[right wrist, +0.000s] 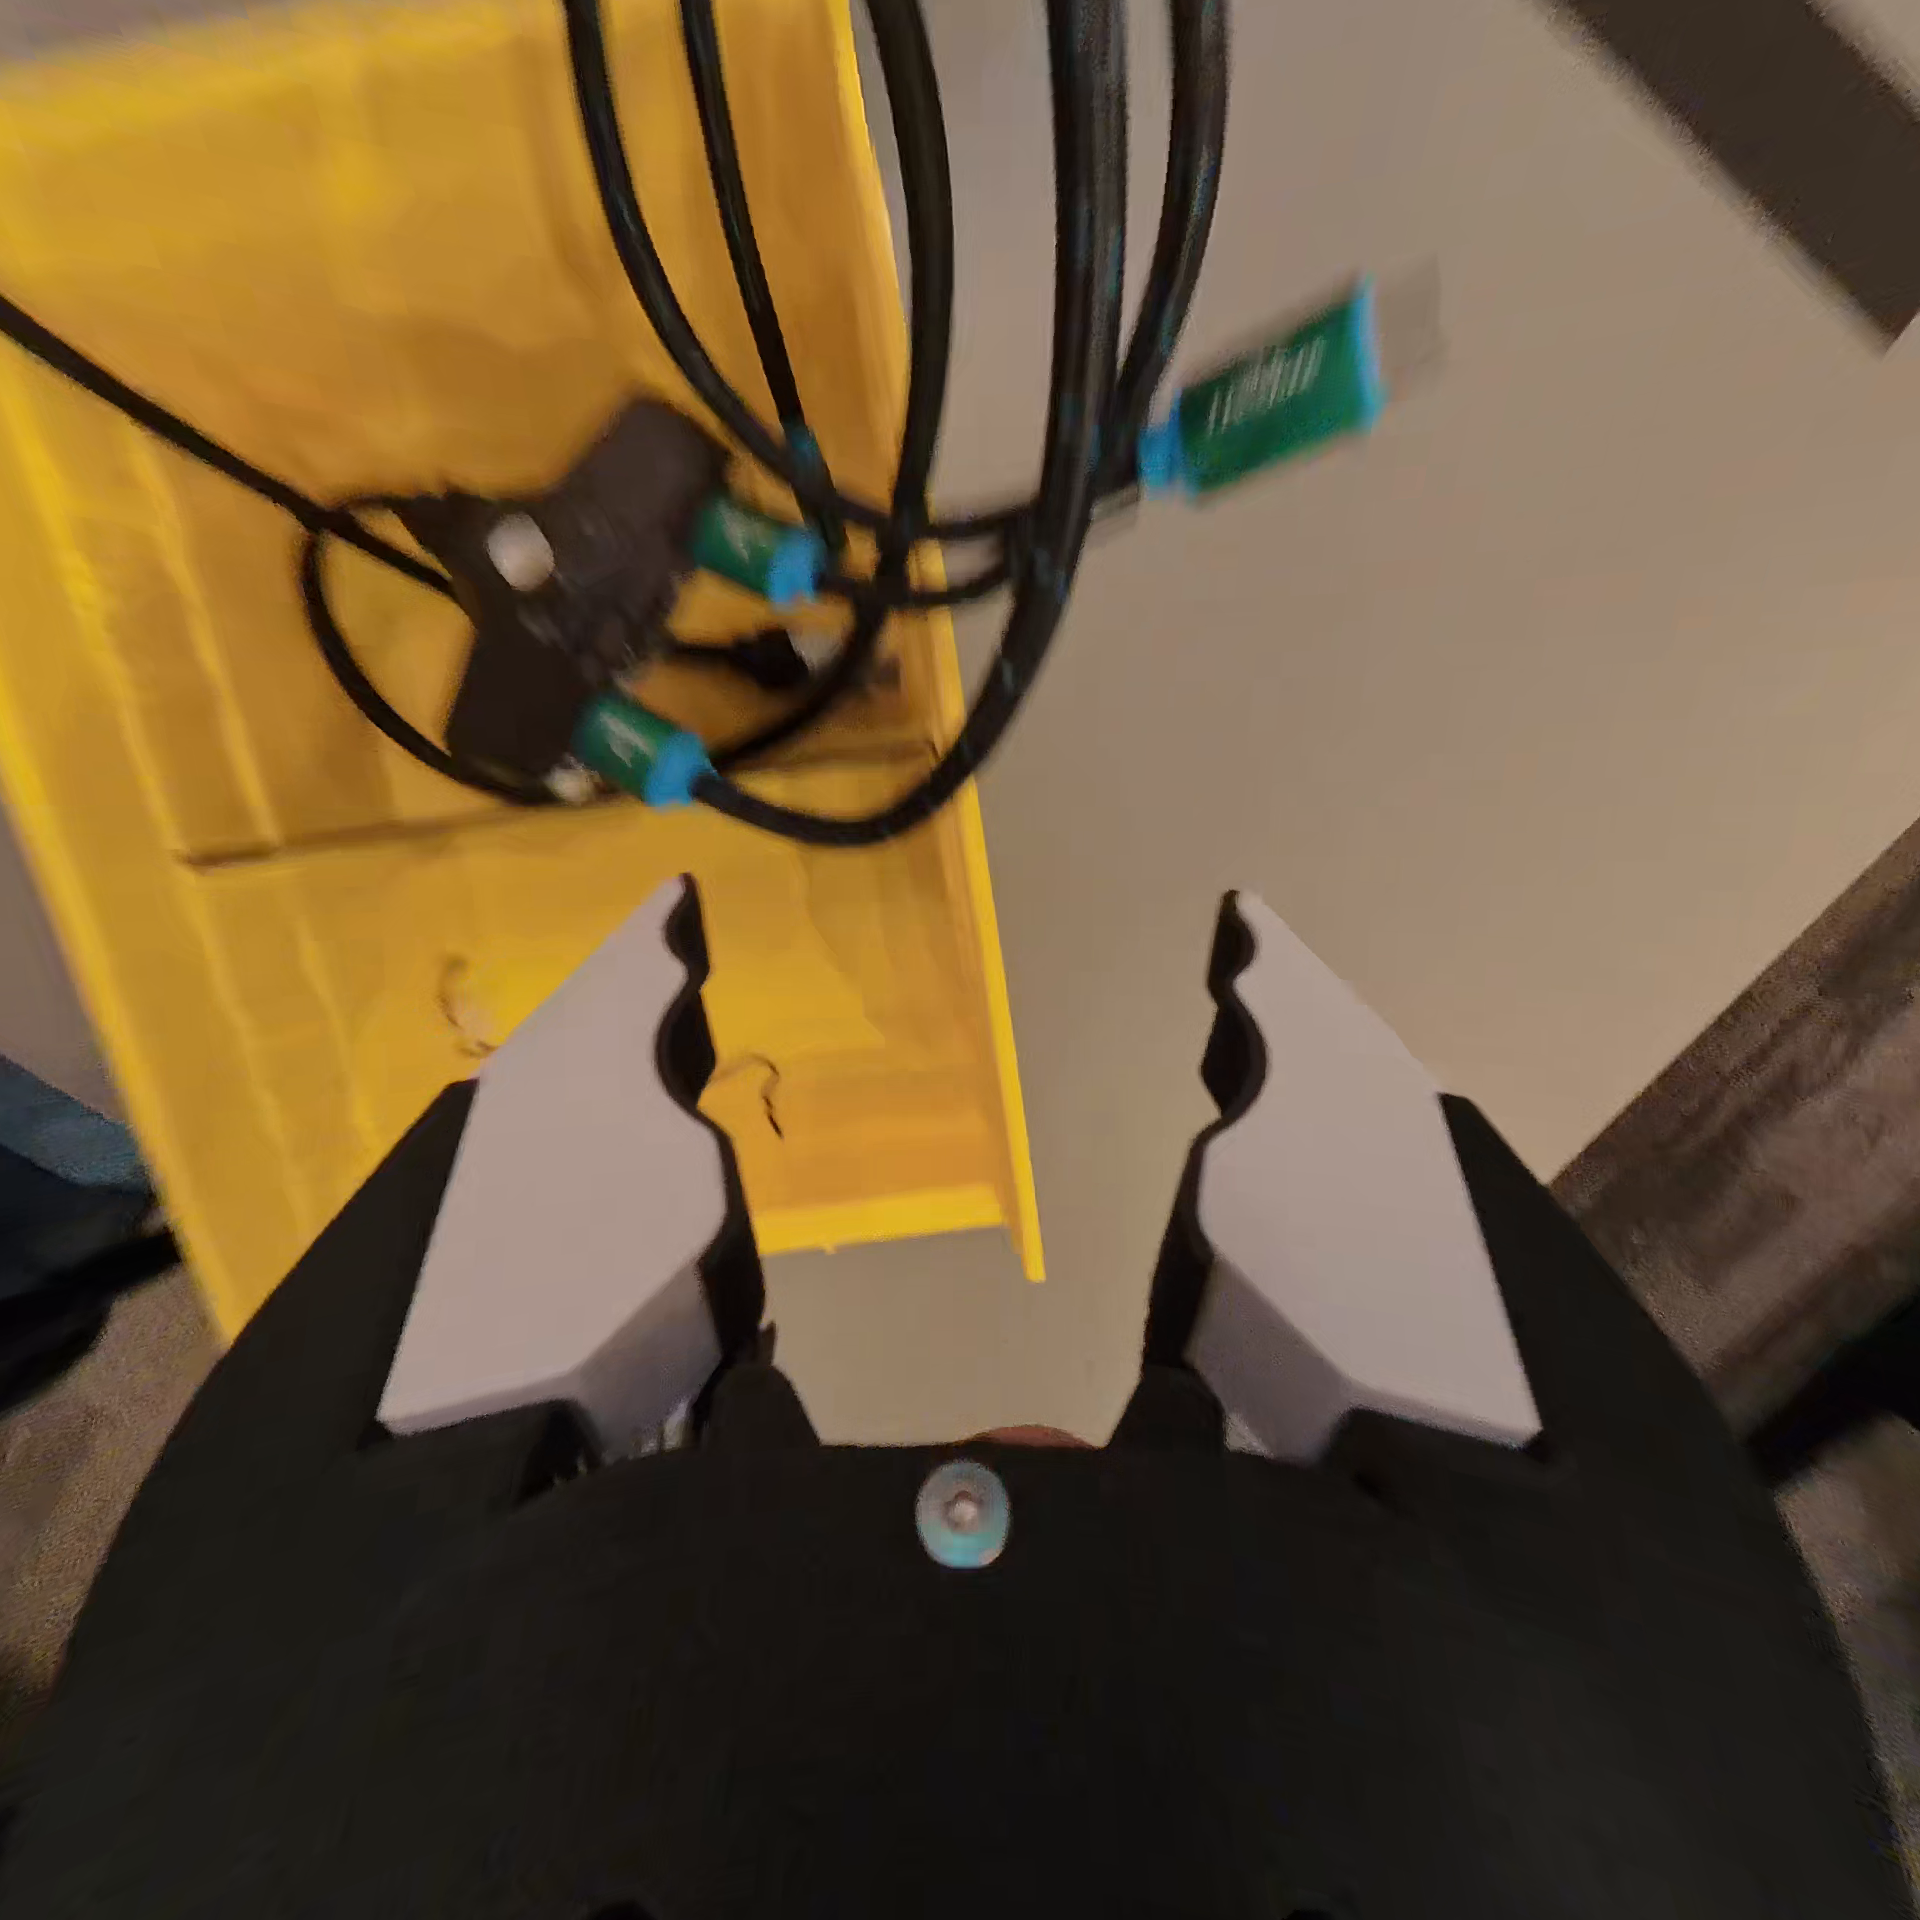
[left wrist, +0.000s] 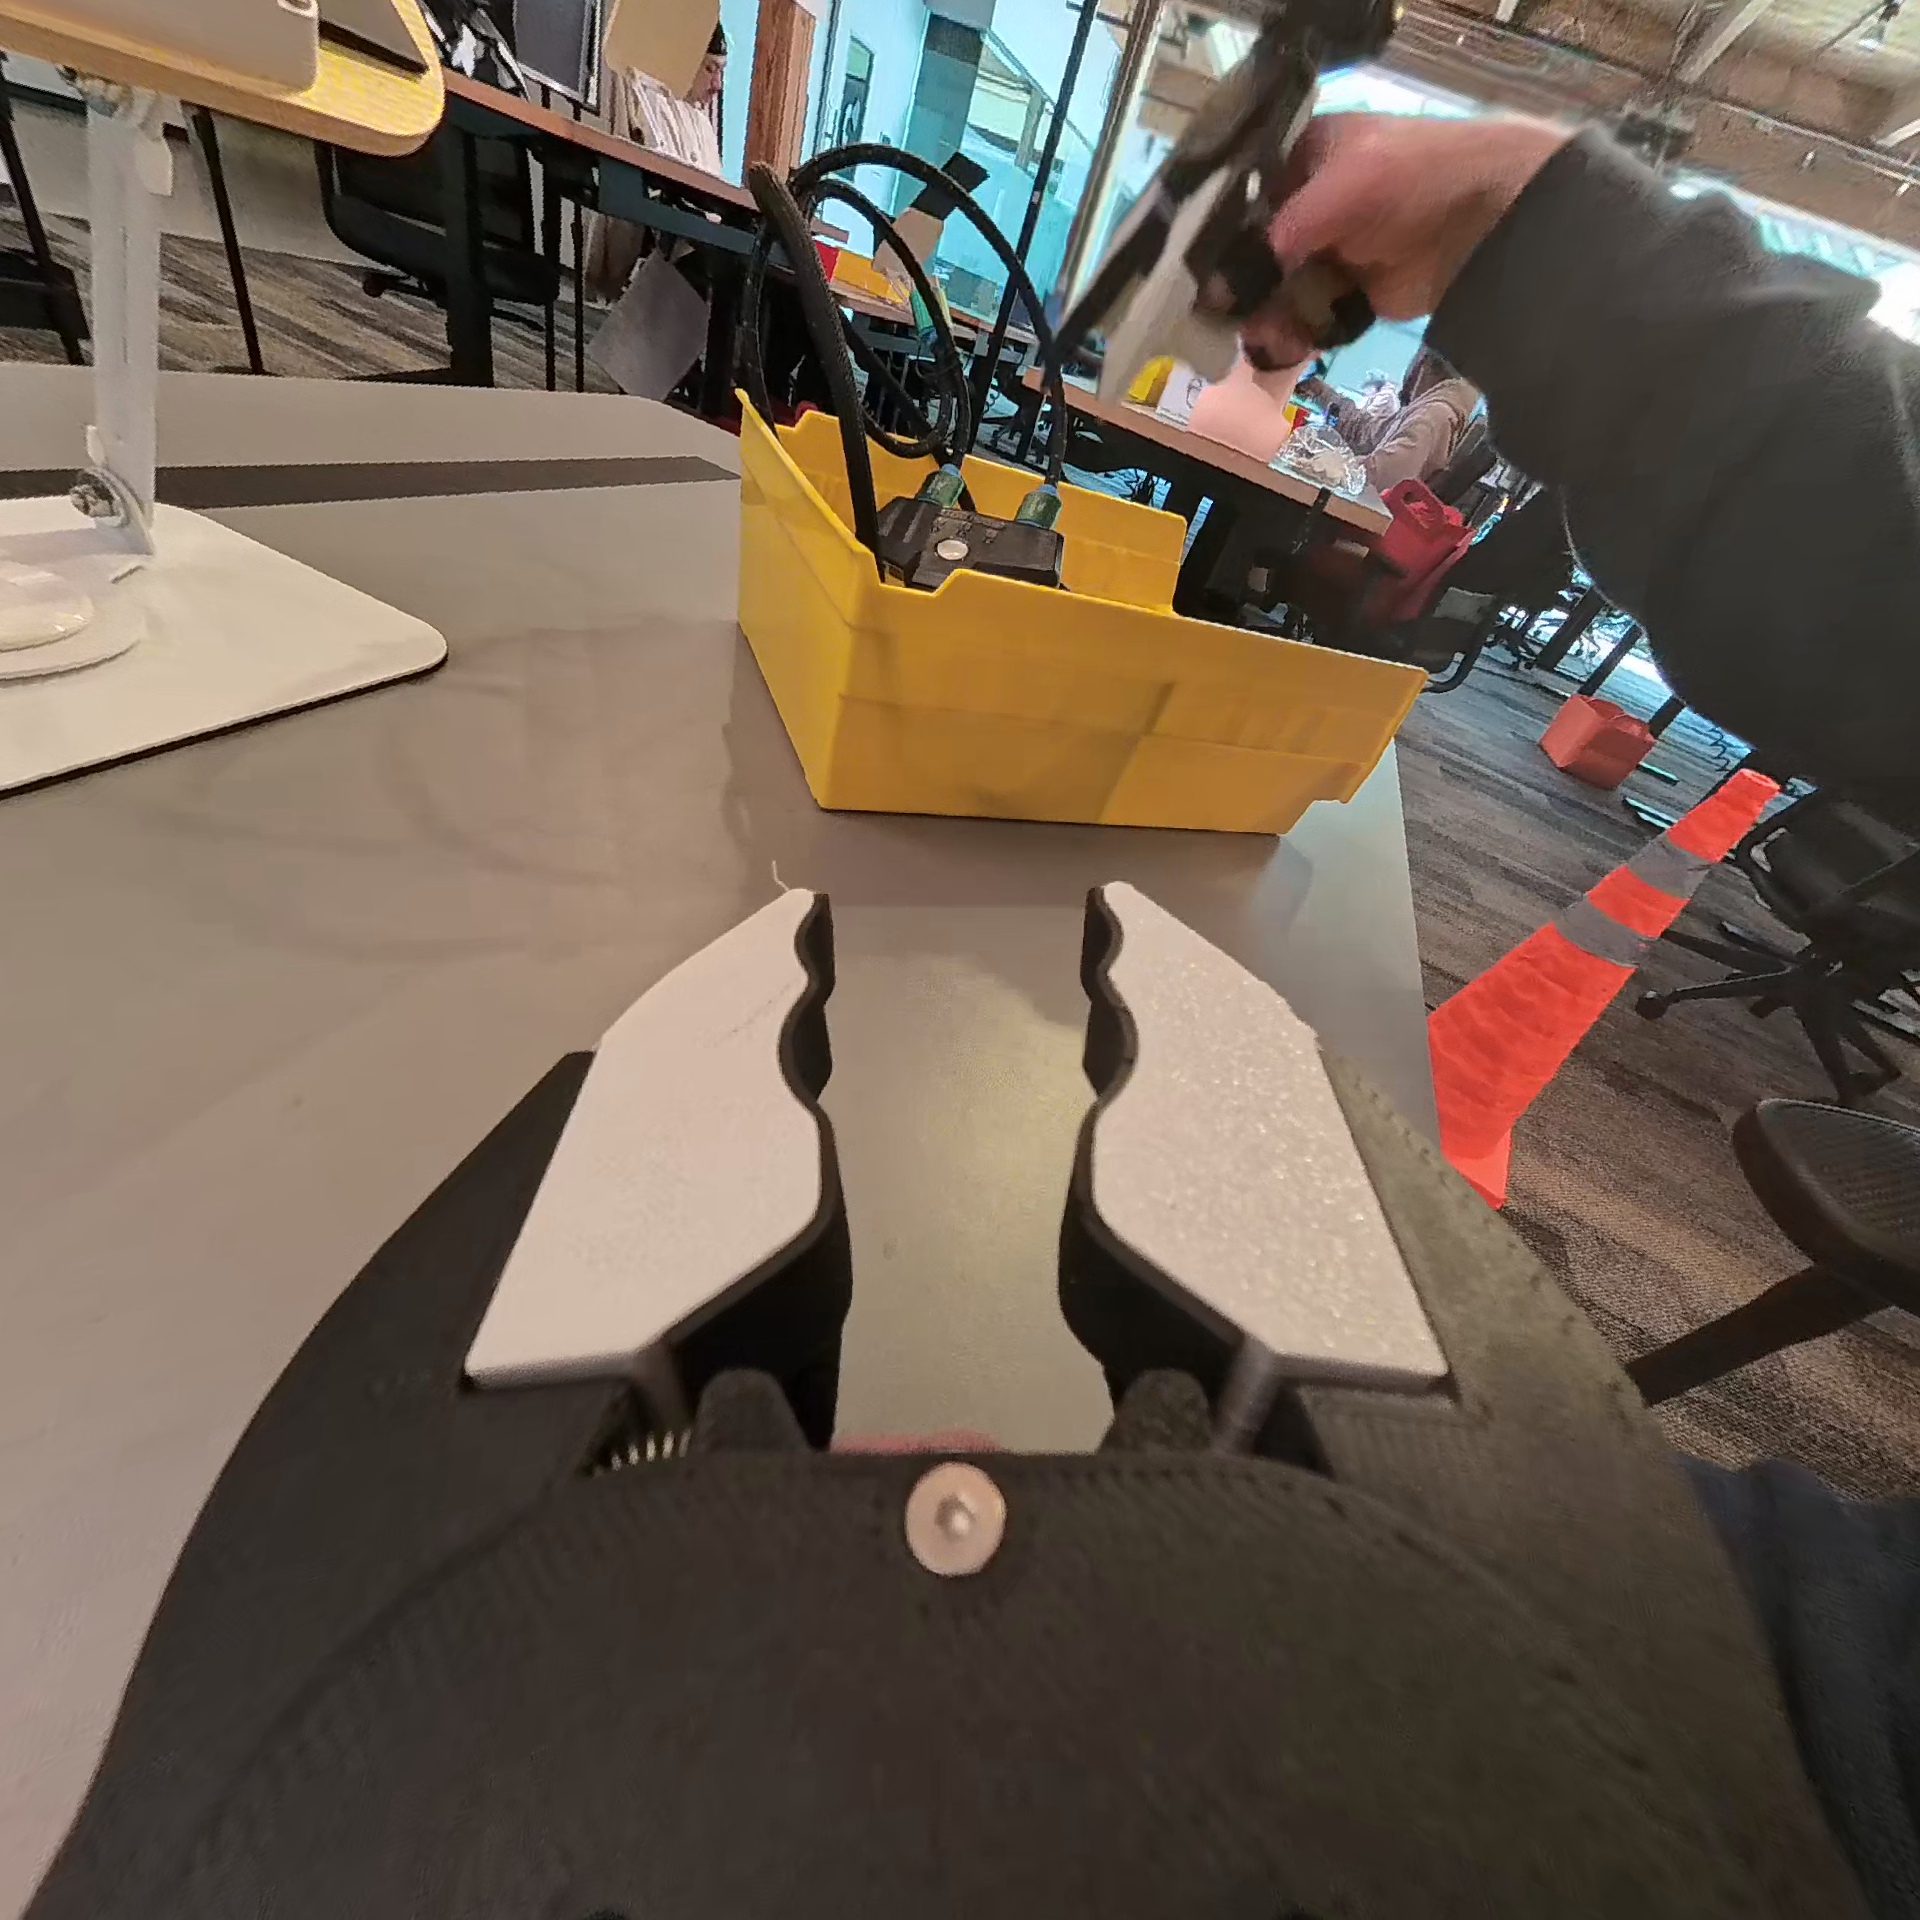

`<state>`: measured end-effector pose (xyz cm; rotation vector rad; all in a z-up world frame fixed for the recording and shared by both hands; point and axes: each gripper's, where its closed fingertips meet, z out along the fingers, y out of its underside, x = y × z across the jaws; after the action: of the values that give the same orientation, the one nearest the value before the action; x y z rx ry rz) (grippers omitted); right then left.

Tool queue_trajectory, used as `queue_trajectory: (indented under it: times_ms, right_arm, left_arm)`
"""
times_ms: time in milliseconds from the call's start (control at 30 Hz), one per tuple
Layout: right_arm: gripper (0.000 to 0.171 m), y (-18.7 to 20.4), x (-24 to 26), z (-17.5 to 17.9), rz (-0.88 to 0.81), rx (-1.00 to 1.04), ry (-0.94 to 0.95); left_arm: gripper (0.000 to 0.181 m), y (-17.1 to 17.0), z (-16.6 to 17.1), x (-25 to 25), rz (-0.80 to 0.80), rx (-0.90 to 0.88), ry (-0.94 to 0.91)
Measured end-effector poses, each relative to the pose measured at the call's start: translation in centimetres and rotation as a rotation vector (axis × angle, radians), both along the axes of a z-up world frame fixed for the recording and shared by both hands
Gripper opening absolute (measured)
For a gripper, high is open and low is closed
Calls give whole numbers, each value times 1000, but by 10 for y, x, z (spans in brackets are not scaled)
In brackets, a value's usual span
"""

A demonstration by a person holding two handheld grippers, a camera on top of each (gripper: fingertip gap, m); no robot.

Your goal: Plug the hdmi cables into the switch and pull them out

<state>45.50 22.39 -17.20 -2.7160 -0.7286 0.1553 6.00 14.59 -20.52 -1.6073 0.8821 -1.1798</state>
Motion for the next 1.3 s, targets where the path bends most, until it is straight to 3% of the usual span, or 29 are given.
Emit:
queue_trajectory:
  times_ms: [133,200,233,400,667,933,1133,1300]
  right_arm:
    - [48,-32,22,-60,37,-189,-107]
    - [9,-38,24,-78,41,-231,-105]
    - [3,-38,22,-81,23,-228,-76]
    - [5,-46,24,-81,-183,-202,84]
    - [2,-111,48,-80,-501,-152,60]
    - [4,-145,47,-77,-610,-51,86]
    - [62,-146,61,-40,-645,157,-28]
    - [57,-140,37,16,-601,380,-14]
  left_arm:
    - [46,-1,-1,1,-3,1,6]
    - [46,0,-1,1,-1,2,7]
    - [46,0,-1,1,1,1,7]
    - [46,0,-1,1,3,-2,10]
    - [46,0,0,0,-2,-2,-6]
    - [46,-4,2,0,-3,23,-5]
    - [46,-17,12,-10,22,91,13]
    - [46,-25,65,-31,82,277,56]
